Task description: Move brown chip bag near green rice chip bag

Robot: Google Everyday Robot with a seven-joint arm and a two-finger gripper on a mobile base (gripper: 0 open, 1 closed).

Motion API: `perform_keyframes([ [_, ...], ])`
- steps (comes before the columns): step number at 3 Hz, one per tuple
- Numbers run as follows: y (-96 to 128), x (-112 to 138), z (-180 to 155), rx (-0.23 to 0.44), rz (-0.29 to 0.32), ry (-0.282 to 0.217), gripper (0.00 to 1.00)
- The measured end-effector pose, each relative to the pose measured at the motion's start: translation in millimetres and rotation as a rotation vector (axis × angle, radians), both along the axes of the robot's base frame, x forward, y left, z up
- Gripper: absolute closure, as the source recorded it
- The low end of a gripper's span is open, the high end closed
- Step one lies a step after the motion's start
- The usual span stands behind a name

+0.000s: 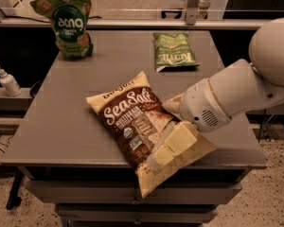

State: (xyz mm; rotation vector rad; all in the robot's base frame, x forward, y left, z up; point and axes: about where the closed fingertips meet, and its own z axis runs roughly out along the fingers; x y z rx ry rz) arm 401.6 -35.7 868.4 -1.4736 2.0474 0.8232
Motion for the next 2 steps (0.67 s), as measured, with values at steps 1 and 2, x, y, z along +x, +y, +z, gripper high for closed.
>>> perform_keyframes([
  [1,-5.7,1.4,-7.0,0.014,-0.001,-0.003,0.16],
  [2,-10.2,3.3,-10.3,0.023,0.004,-0.004,0.4],
])
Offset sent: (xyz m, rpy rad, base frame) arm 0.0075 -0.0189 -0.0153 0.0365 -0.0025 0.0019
